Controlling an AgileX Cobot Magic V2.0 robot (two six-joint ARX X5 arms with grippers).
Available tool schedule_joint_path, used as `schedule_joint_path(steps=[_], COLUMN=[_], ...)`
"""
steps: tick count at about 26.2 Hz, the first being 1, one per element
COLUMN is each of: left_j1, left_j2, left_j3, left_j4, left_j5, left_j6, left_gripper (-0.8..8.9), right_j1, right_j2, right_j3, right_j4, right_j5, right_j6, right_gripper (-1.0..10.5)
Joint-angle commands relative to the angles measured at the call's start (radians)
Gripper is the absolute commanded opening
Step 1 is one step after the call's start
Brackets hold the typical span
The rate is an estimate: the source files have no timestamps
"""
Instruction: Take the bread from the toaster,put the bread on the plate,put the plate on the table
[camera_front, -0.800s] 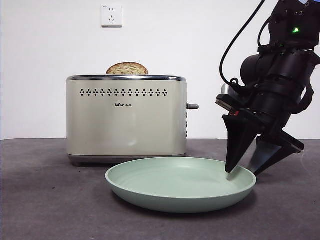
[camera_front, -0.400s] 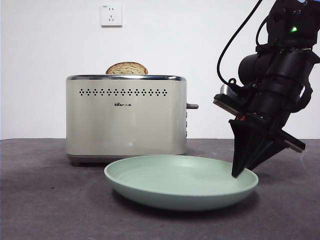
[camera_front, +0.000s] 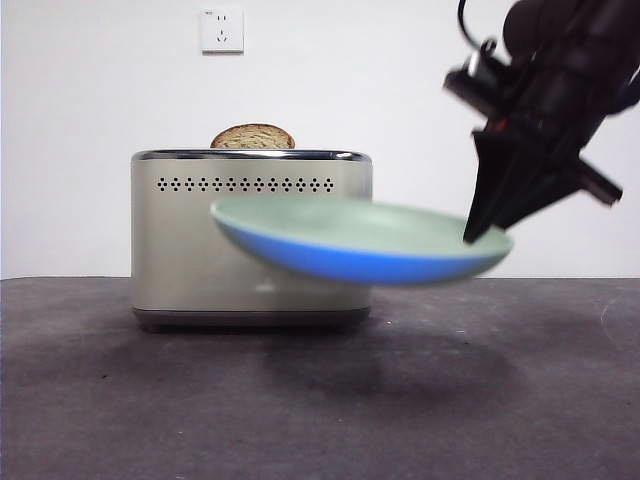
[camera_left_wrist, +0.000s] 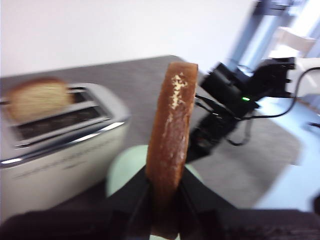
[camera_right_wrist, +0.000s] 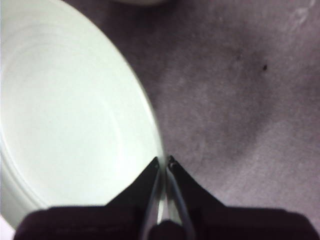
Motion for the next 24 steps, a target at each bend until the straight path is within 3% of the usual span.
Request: schedule_joint_path(steps=[1,5,16,22,24], left_j1=[-0.003,-0.003,-0.025,-0.109,-0.133], left_j2=[0.084,0.229,0.6,0.684,0.687], left_j3=[-0.001,-0.001,-0.001,-0.001,-0.001], left_j4=[0.066,0.109,0.133,0.203,0.208], left_j5=[0.153,0.285,0.439,0.426,0.321], left_j6=[-0.049,-0.059,-0.075,-0.107,-0.106], left_gripper=[-0.08,-0.08,-0.08,-0.08,-0.08], right_j1=[0.001,0.001,0.002,0.002,0.004], right_j2=[-0.056,-0.123,-0.177,-0.177,-0.177], right_j3=[-0.003,-0.003,-0.003,-0.003,-0.003], right_j4=[-0.003,-0.021,-0.085,-0.085,-0.085], right_j5=[-0.005,-0.001,0.029,0.028,0.028], right_j6=[0.009,0.008,-0.002,-0.01,-0.01], right_gripper=[-0.1,-0.1,-0.1,-0.1,-0.1])
